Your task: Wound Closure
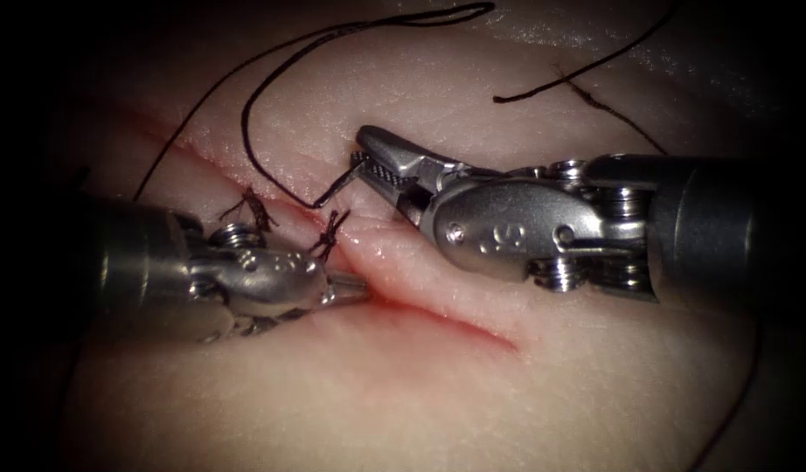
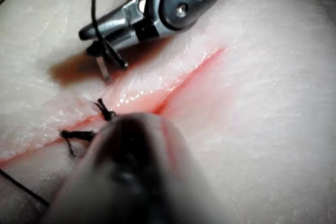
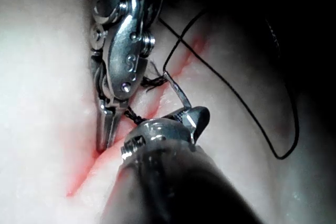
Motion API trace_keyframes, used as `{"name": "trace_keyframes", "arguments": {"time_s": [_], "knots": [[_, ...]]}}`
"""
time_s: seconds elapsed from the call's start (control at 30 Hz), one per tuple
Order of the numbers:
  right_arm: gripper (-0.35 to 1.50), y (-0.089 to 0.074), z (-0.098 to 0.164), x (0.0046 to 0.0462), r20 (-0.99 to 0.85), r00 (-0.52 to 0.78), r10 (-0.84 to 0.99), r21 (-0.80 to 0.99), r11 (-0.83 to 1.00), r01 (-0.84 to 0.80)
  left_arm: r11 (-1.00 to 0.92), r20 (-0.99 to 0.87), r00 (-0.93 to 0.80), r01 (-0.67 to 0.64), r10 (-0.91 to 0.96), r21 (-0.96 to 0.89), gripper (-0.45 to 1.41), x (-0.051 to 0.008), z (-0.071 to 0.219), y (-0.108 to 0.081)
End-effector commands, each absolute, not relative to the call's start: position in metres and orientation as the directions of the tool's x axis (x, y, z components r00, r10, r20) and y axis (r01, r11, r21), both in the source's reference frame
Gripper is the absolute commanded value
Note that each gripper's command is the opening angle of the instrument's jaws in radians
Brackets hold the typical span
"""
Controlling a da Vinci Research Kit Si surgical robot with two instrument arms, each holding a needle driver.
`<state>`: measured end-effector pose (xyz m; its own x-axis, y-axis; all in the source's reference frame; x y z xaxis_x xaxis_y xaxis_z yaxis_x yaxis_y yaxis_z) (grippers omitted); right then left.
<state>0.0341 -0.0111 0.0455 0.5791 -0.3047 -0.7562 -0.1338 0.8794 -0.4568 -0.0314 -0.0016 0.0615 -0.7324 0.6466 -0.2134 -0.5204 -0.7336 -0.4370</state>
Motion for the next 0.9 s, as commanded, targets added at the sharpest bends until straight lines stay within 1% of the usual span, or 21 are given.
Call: {"name": "trace_keyframes", "arguments": {"time_s": [0.03,0.1,0.3,0.43,0.53,0.57,0.63,0.7,0.77,0.8,0.9], "knots": [[-0.35,-0.0110,0.0458,0.0349,-0.763,0.575,-0.296,-0.448,0.883,-0.141,-0.737,-0.196,-0.743,-0.521,0.640,-0.431,-0.33,-0.0314,0.0624,-0.0021],[-0.35,-0.0110,0.0457,0.0349,-0.766,0.573,-0.291,-0.444,0.884,-0.146,-0.743,-0.172,-0.759,-0.519,0.628,-0.422,-0.30,-0.0305,0.0631,-0.0024],[-0.35,-0.0113,0.0457,0.0351,-0.776,0.570,-0.271,-0.427,0.891,-0.158,-0.761,-0.143,-0.789,-0.502,0.598,-0.410,-0.28,-0.0283,0.0642,-0.0024],[-0.35,-0.0115,0.0460,0.0352,-0.793,0.564,-0.231,-0.392,0.901,-0.183,-0.762,-0.142,-0.790,-0.502,0.596,-0.410,-0.28,-0.0282,0.0643,-0.0025],[-0.35,-0.0117,0.0470,0.0353,-0.842,0.531,-0.094,-0.268,0.927,-0.261,-0.763,-0.143,-0.789,-0.503,0.597,-0.406,-0.28,-0.0282,0.0646,-0.0027],[-0.35,-0.0117,0.0470,0.0353,-0.842,0.531,-0.094,-0.268,0.927,-0.261,-0.763,-0.143,-0.789,-0.503,0.597,-0.406,-0.28,-0.0282,0.0646,-0.0027],[-0.35,-0.0114,0.0481,0.0350,-0.871,0.490,0.043,-0.141,0.932,-0.333,-0.763,-0.140,-0.790,-0.503,0.596,-0.406,-0.28,-0.0281,0.0645,-0.0027],[-0.35,-0.0111,0.0488,0.0344,-0.878,0.463,0.123,-0.066,0.927,-0.370,-0.762,-0.140,-0.790,-0.503,0.597,-0.407,-0.28,-0.0281,0.0644,-0.0027],[-0.35,-0.0110,0.0490,0.0342,-0.878,0.454,0.149,-0.042,0.923,-0.383,-0.762,-0.139,-0.791,-0.503,0.596,-0.408,-0.28,-0.0281,0.0643,-0.0027],[-0.35,-0.0108,0.0492,0.0340,-0.879,0.435,0.196,0.004,0.915,-0.404,-0.762,-0.139,-0.791,-0.502,0.596,-0.410,-0.27,-0.0280,0.0641,-0.0027],[-0.35,-0.0108,0.0493,0.0338,-0.876,0.410,0.255,0.060,0.900,-0.432,-0.762,-0.139,-0.792,-0.499,0.594,-0.412,-0.27,-0.0278,0.0640,-0.0026]]}}
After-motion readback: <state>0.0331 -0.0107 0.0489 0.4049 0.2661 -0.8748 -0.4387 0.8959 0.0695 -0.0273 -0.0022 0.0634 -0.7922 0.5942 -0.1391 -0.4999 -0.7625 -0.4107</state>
